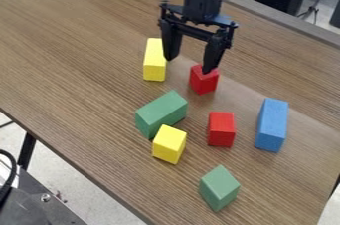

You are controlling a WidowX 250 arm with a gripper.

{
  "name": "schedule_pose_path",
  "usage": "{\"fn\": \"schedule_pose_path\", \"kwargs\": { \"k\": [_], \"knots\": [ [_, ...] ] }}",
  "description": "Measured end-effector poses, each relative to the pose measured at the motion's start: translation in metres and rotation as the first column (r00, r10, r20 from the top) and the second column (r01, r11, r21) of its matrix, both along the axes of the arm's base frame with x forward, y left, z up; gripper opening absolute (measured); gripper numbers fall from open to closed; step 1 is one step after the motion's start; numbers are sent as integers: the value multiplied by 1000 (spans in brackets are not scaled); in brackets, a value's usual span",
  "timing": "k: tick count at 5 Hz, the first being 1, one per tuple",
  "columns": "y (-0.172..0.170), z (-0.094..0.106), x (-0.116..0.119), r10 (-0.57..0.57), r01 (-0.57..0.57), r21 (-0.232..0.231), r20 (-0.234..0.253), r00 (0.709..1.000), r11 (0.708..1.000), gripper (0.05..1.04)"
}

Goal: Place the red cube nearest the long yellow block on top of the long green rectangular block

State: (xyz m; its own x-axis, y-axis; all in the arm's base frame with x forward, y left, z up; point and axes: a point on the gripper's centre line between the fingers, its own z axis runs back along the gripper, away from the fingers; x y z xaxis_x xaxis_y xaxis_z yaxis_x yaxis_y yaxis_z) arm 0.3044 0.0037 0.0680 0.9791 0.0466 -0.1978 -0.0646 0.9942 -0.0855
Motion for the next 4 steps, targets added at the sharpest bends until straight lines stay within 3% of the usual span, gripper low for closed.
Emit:
{"fn": "schedule_pose_path", "kwargs": {
  "k": [2,3,4],
  "knots": [
    [3,-2,6,-2,2,19,37,999,1000,999],
    [0,-6,9,-64,63,13,53,997,998,999],
    [-8,-17,15,-266,263,50,48,963,963,999]
  ]
}}
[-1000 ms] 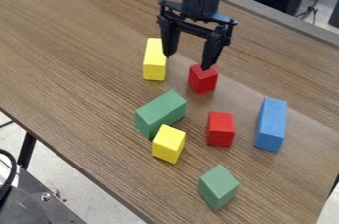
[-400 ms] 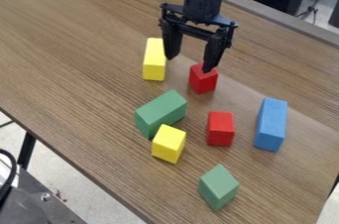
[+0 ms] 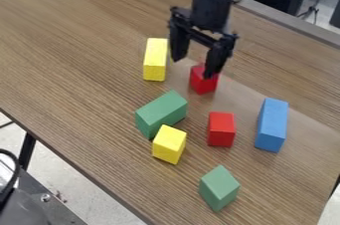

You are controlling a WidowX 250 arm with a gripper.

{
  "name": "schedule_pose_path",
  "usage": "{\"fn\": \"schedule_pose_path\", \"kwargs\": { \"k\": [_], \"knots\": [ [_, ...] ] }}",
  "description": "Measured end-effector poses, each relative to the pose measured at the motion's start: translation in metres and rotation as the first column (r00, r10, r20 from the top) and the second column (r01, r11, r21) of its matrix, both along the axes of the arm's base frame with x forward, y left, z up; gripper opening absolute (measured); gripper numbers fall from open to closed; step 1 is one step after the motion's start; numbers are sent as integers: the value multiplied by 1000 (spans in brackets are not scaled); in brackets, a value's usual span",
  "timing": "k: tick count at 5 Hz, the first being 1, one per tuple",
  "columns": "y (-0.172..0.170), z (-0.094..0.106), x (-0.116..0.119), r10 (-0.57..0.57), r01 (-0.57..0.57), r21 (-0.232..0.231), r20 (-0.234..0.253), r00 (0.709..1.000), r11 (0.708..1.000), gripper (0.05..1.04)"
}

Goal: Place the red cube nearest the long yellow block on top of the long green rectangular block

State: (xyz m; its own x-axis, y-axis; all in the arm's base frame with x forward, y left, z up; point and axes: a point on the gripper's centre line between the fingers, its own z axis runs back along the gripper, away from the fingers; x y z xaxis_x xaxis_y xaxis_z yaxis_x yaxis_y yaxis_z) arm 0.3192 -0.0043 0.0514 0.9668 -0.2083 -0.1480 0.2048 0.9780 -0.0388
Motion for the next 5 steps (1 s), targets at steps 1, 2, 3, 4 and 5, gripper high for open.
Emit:
{"fn": "schedule_pose_path", "kwargs": {
  "k": [1,2,3,4,5],
  "knots": [
    [-3,-3,7,-129,130,-3,43,991,992,999],
    [-2,-8,5,-133,134,-25,52,990,991,950],
    [-3,-12,7,-103,107,-54,62,993,993,684],
    [2,-14,1,-49,53,-57,74,996,997,557],
    [2,-3,-7,176,-165,-79,166,970,983,557]
  ]
}}
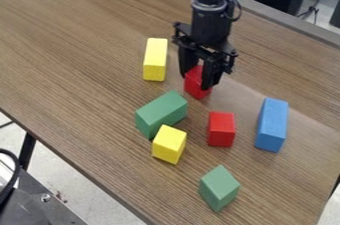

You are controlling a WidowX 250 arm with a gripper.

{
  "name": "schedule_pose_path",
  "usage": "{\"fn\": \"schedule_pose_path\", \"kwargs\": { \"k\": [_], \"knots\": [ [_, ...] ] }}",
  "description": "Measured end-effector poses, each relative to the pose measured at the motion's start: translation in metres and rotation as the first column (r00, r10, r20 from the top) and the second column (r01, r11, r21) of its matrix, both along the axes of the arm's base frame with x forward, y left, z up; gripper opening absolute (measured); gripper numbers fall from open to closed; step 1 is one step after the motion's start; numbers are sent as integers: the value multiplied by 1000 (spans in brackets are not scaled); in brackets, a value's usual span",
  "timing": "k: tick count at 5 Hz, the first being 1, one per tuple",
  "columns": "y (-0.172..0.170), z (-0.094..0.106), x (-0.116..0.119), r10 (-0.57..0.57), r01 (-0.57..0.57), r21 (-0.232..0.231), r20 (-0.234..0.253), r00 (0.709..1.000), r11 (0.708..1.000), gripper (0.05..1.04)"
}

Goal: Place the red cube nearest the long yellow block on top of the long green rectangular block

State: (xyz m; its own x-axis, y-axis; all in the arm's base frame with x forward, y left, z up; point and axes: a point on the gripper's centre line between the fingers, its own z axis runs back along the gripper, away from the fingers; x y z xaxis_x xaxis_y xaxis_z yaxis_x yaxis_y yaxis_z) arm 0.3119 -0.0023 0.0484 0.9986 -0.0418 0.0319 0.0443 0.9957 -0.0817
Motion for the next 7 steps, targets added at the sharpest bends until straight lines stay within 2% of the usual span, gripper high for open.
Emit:
{"fn": "schedule_pose_path", "kwargs": {
  "k": [1,2,3,4,5,6,7],
  "knots": [
    [1,29,-3,269,-269,-3,62,961,963,557],
    [2,44,-8,421,-421,-13,97,902,907,557],
    [2,46,-13,461,-461,-13,44,886,888,557],
    [-1,36,-24,477,-490,-68,-146,867,869,557],
    [0,38,-41,497,-526,-72,-240,834,848,557],
    [-2,38,-66,519,-560,-60,-304,799,827,557],
    [-3,38,-81,548,-593,-58,-319,773,803,557]
  ]
}}
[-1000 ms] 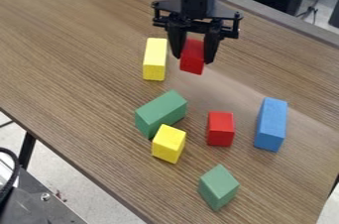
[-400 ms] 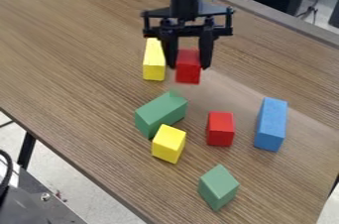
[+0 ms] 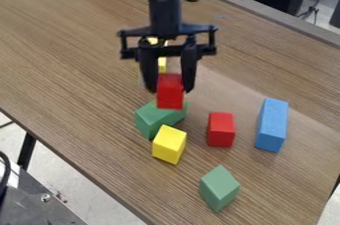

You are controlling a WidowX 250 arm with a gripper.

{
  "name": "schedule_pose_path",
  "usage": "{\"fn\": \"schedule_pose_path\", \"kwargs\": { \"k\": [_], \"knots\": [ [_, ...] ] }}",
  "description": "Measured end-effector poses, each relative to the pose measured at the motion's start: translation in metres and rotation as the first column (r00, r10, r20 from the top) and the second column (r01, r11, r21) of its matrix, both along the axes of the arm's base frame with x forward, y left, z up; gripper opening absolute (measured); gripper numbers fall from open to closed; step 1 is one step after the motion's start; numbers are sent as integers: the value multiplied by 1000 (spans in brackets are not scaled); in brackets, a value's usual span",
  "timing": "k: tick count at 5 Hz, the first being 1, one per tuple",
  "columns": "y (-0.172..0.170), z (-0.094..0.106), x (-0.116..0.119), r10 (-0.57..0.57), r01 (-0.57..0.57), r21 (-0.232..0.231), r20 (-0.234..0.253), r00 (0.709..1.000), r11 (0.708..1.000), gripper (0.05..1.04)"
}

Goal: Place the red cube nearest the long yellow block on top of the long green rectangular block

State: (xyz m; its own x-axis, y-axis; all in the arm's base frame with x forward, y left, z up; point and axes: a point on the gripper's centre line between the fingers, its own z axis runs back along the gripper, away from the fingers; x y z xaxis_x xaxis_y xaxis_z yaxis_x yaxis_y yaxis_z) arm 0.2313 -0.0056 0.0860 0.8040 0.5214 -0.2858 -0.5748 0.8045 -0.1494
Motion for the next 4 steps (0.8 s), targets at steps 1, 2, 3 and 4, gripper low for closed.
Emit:
{"fn": "schedule_pose_path", "kwargs": {
  "k": [1,2,3,4],
  "knots": [
    [-1,-3,-4,51,-52,62,18,999,997,557],
    [-6,-15,1,26,-27,119,9,1000,993,557],
    [-3,-20,12,12,-14,157,12,1000,988,556],
    [-1,-22,18,1,-5,170,22,1000,985,556]
  ]
}}
